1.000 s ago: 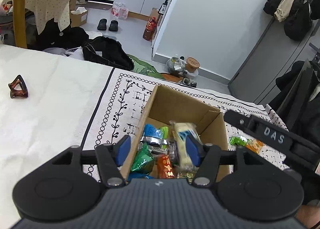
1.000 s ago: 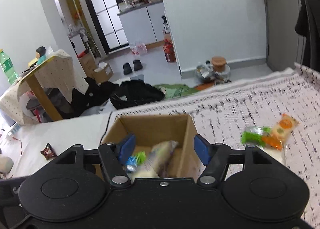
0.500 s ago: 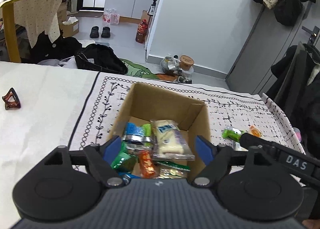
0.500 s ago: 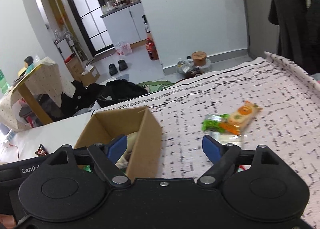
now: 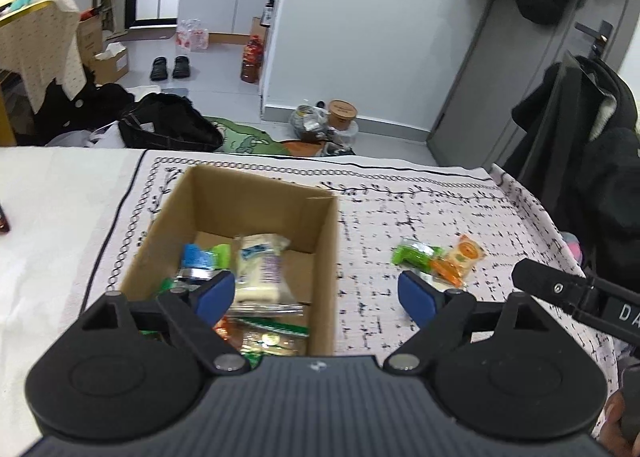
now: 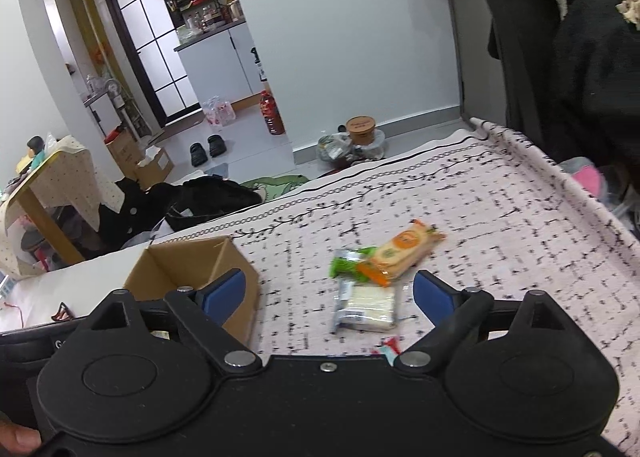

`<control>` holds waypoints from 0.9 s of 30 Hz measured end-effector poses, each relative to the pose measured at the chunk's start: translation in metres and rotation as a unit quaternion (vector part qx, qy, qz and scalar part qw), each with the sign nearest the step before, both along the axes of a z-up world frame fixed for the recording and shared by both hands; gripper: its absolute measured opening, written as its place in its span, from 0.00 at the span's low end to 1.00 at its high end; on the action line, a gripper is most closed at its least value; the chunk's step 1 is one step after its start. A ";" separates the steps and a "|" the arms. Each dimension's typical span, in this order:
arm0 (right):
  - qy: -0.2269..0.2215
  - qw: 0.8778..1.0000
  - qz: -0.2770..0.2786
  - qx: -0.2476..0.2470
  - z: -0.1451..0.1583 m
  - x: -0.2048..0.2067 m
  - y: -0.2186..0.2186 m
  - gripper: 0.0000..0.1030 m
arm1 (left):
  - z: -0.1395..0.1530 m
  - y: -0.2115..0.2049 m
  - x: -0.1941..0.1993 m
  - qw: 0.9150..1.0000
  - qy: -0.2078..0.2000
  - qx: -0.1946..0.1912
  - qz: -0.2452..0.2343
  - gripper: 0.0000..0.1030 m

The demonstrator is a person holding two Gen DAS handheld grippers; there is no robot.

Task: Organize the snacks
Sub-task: 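Move both open grippers back toward the remaining snacks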

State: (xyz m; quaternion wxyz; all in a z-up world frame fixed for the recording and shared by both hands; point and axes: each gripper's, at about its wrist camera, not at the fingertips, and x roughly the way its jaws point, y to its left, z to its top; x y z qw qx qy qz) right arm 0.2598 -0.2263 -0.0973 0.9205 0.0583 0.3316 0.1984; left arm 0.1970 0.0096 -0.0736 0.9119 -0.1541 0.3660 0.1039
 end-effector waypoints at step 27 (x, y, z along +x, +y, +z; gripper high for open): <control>0.052 0.998 -0.016 -0.010 -0.066 0.020 -0.069 0.91 | -0.024 -0.073 0.042 0.996 0.033 0.042 -0.071 0.93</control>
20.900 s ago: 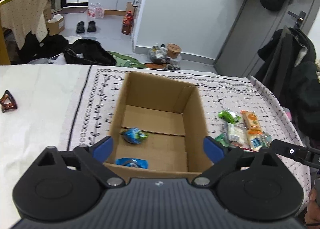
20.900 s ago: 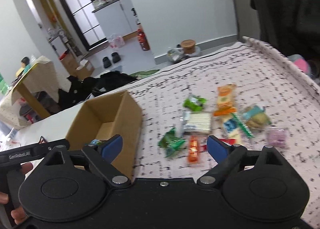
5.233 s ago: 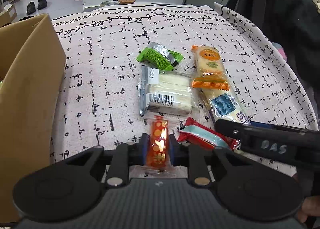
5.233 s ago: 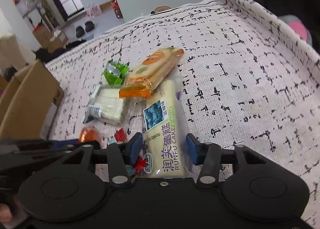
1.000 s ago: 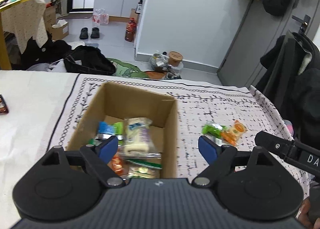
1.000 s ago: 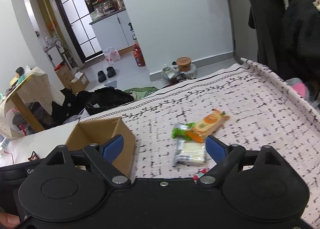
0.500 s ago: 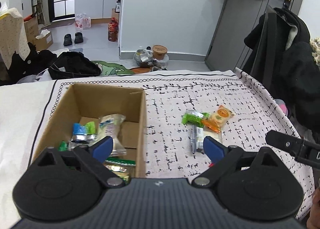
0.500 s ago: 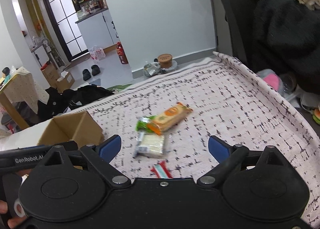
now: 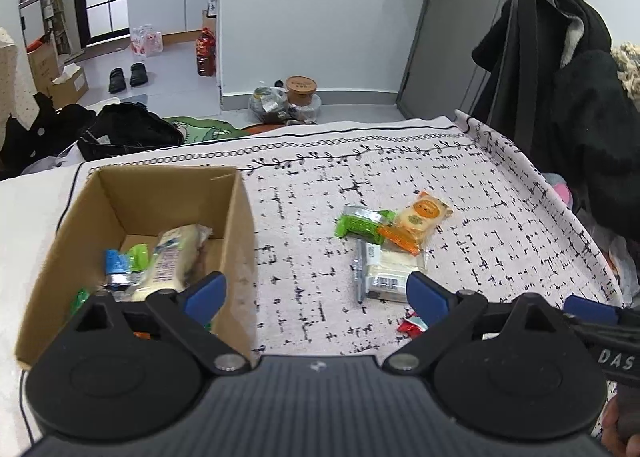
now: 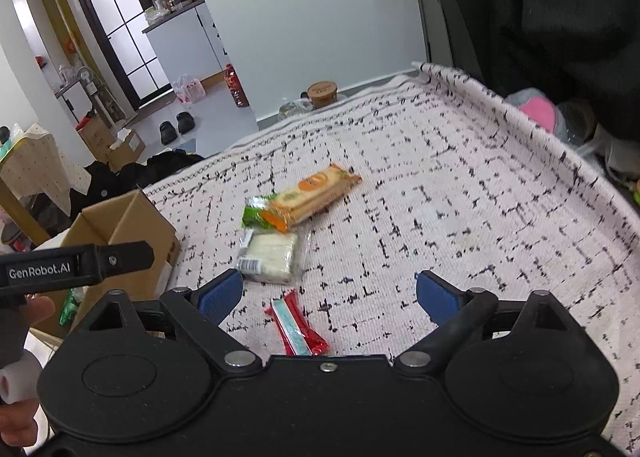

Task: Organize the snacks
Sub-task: 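Move both open grippers back toward the remaining snacks, then grasp the red candy stick with the right gripper while the left grasps the clear white bar packet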

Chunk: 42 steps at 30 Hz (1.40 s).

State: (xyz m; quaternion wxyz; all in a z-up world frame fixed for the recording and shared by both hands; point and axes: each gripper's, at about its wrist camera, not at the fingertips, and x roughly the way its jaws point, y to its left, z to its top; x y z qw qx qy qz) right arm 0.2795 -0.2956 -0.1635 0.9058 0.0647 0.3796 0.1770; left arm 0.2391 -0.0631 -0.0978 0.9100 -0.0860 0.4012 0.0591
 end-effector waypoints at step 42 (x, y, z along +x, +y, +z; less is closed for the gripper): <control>0.046 0.998 -0.029 0.032 -0.065 0.052 -0.025 0.20 | -0.057 -0.055 0.077 0.997 0.045 -0.031 -0.060 0.79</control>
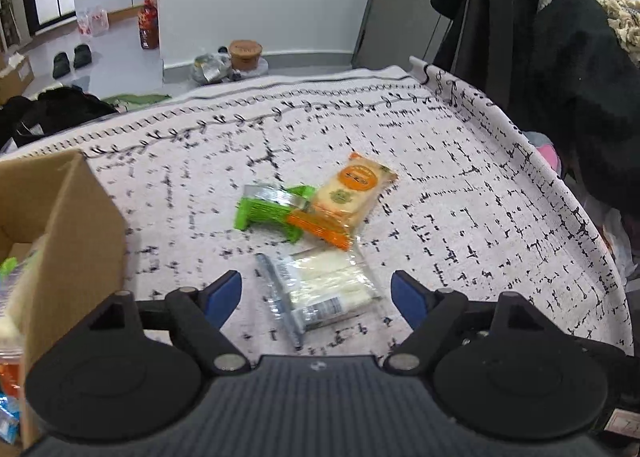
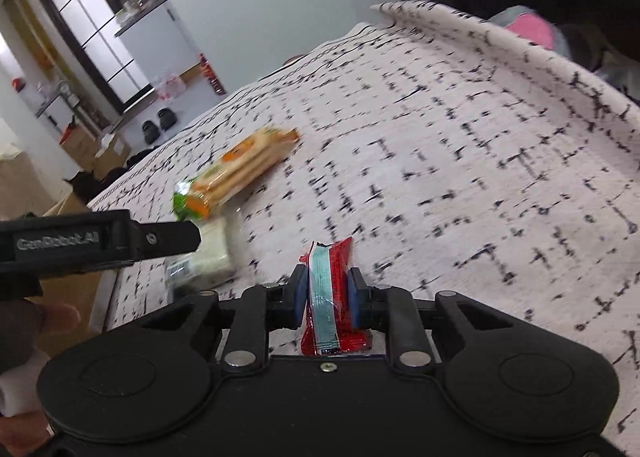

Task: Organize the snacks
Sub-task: 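Grasp the red candy stick with the right gripper while the left grasps the clear white bar packet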

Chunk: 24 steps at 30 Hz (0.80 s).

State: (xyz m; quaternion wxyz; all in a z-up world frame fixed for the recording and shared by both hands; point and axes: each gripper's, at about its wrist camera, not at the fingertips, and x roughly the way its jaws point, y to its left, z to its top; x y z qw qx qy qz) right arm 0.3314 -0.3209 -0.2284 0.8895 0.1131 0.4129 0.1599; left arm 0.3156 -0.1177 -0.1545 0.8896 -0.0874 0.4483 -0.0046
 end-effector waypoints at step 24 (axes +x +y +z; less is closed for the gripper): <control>-0.006 1.000 0.004 -0.027 0.000 0.002 0.002 0.21 | -0.040 -0.010 0.024 0.997 0.064 0.019 0.050 0.67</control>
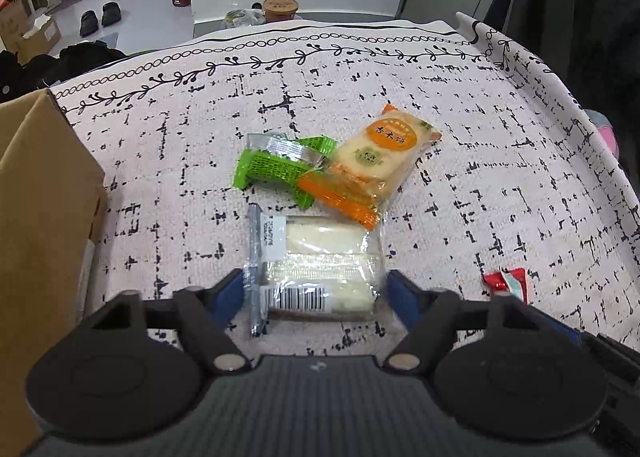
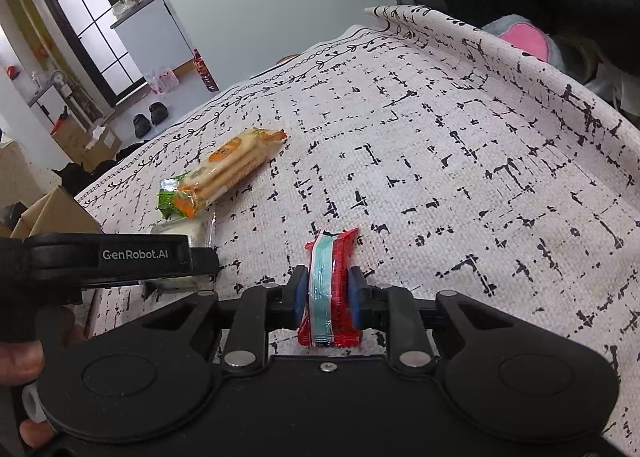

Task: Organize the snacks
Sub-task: 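Grasp the red candy stick with the right gripper while the left grasps the clear white bar packet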

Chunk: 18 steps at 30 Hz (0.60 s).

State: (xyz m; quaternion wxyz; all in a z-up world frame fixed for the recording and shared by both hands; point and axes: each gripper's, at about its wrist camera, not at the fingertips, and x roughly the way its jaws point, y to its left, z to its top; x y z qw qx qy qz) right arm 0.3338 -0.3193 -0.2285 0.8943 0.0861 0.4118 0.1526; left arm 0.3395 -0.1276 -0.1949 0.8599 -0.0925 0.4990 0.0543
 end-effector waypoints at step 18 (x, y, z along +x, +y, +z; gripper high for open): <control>-0.041 0.999 0.012 0.015 0.032 -0.023 0.021 0.20 | 0.043 0.020 -0.042 0.999 -0.047 -0.015 -0.013 0.52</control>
